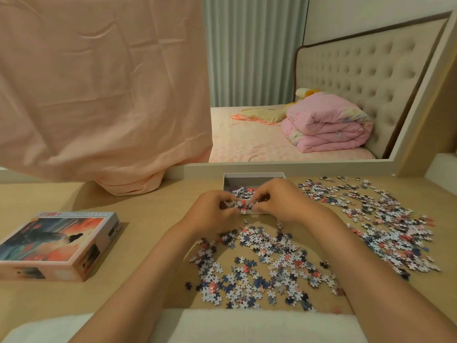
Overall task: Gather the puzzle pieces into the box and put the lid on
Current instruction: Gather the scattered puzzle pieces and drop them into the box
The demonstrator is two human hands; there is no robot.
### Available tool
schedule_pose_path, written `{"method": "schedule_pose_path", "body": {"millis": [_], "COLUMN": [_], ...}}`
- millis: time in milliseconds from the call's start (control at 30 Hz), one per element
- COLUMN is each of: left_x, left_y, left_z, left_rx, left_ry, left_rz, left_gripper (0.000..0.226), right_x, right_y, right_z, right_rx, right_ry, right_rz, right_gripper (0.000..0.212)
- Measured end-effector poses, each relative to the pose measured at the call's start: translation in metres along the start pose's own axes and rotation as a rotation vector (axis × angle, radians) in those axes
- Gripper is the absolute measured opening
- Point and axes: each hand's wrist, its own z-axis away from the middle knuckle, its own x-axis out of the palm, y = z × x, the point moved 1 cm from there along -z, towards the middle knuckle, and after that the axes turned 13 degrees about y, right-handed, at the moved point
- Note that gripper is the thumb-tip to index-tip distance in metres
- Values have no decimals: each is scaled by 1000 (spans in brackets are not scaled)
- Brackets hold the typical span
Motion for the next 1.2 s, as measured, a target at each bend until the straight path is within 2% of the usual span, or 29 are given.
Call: {"method": "schedule_pose_path", "body": {"millis": [233,367,433,533,733,800,900,1033,1100,1200], "left_x": [2,15,21,26,15,13,16,20,23,29], "left_y": [17,20,17,11,9,7,-2,-5,-2,0], "left_z": [-53,-74,-78,-81,-73,-66,-55,-44,-42,-48], "left_rx": [11,-8,10,40,54,112,187,277,314,313], "left_ry": [22,-13,-73,-144,-54,-98,-168,-205,-238,-323], "left_rz": [90,106,90,12,-72,-151,-224,-320,-371,-461], "left_gripper": [5,7,10,26,26,28,32,61,70,64], "right_x": [-6,2,6,11,3,3,11,19,19,14], "right_y": [15,29,36,45,45,38,27,28,33,36], "right_z": [-26,-35,-36,-37,-34,-28,-21,-25,-27,-26], "right_rx": [59,99,99,93,77,29,-1,-55,-56,-76], "right_ry": [239,298,258,154,155,44,-184,-180,-173,-169], "right_rz": [-94,-98,-66,-22,2,20,105,446,465,400], "right_gripper": [15,18,19,27,29,28,39,66,70,66]}}
